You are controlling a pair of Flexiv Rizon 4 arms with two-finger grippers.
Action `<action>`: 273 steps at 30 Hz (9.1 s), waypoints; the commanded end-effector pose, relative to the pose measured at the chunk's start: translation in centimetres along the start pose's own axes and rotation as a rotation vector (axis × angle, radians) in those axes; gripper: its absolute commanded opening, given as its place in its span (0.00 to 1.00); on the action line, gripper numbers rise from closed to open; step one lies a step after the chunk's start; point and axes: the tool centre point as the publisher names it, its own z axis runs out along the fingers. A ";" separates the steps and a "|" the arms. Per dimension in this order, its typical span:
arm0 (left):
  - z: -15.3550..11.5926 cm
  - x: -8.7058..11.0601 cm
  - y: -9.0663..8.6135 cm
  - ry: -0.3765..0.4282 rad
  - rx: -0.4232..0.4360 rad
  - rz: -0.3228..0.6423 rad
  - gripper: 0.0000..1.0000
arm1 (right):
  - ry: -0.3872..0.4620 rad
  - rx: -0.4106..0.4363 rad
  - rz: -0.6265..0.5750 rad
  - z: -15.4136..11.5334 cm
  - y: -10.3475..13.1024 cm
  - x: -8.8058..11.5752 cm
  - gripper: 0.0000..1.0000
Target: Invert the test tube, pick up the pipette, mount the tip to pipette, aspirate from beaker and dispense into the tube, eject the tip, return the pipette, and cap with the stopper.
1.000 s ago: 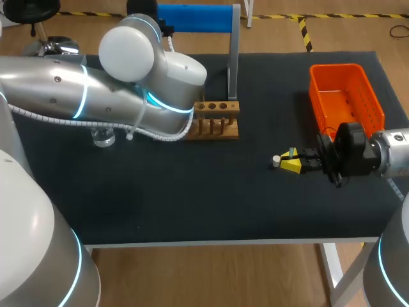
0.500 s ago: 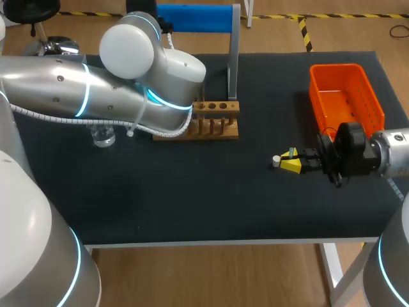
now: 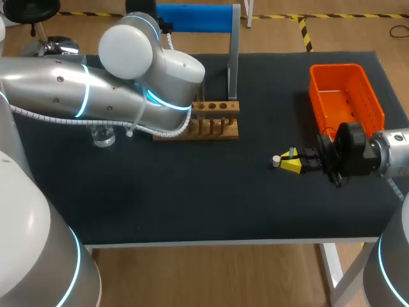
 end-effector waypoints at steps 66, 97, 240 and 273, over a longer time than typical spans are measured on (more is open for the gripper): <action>-1.0 -0.4 -4.8 0.088 0.070 0.045 0.00 | -0.001 0.001 0.000 0.0 0.0 0.0 0.00; -3.9 1.4 -7.4 0.728 -0.052 0.227 0.00 | -0.001 0.001 0.000 0.0 0.0 0.0 0.00; -37.5 14.9 -2.2 1.557 0.127 0.418 0.00 | 0.022 0.000 0.013 2.6 -0.2 -3.5 0.00; -37.5 14.9 -2.2 1.557 0.127 0.418 0.00 | 0.078 -0.022 -0.019 12.9 -0.9 -12.8 0.00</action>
